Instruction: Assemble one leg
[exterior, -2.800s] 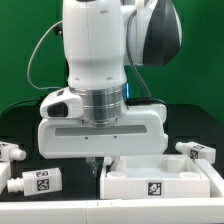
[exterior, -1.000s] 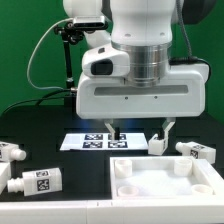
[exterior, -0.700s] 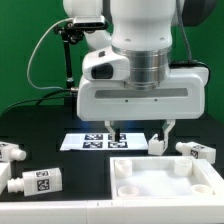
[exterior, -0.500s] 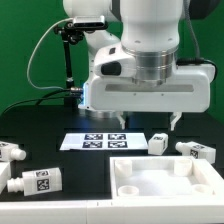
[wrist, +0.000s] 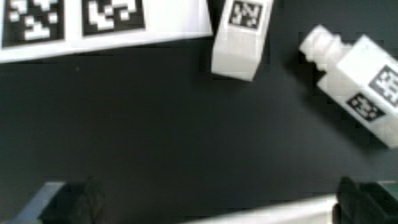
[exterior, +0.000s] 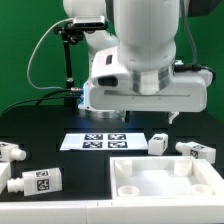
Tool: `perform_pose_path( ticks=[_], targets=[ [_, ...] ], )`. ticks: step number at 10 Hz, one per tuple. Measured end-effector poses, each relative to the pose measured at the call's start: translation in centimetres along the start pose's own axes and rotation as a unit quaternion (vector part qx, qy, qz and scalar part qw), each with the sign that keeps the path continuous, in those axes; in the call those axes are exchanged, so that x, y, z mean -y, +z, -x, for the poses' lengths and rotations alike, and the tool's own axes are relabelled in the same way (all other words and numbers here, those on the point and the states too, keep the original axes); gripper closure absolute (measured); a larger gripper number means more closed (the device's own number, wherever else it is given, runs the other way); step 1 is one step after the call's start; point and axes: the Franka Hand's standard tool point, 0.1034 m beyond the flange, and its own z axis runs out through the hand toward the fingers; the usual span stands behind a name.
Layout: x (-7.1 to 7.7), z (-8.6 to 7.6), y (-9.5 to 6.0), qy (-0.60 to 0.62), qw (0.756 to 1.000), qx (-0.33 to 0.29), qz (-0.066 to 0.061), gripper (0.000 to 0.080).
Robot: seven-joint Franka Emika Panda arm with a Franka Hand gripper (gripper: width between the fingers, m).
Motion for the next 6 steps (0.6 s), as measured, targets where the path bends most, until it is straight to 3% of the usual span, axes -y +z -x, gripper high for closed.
perform_pose_path(
  ticks=[1,2,3,6],
  targets=[
    [0.1,0.1,0.6,0.013,1.0,0.027,-0.002,0.0151],
    [1.0,1.1,2.4,0.054,0.995,0.08,-0.024,0.0151],
    [1.5,1.1,3.7,0.072,0.992,0.097,-0.034,0.0151],
    [1.6,1.0,3.9,0.074,0.992,0.092,-0.034,0.0151]
  ],
)
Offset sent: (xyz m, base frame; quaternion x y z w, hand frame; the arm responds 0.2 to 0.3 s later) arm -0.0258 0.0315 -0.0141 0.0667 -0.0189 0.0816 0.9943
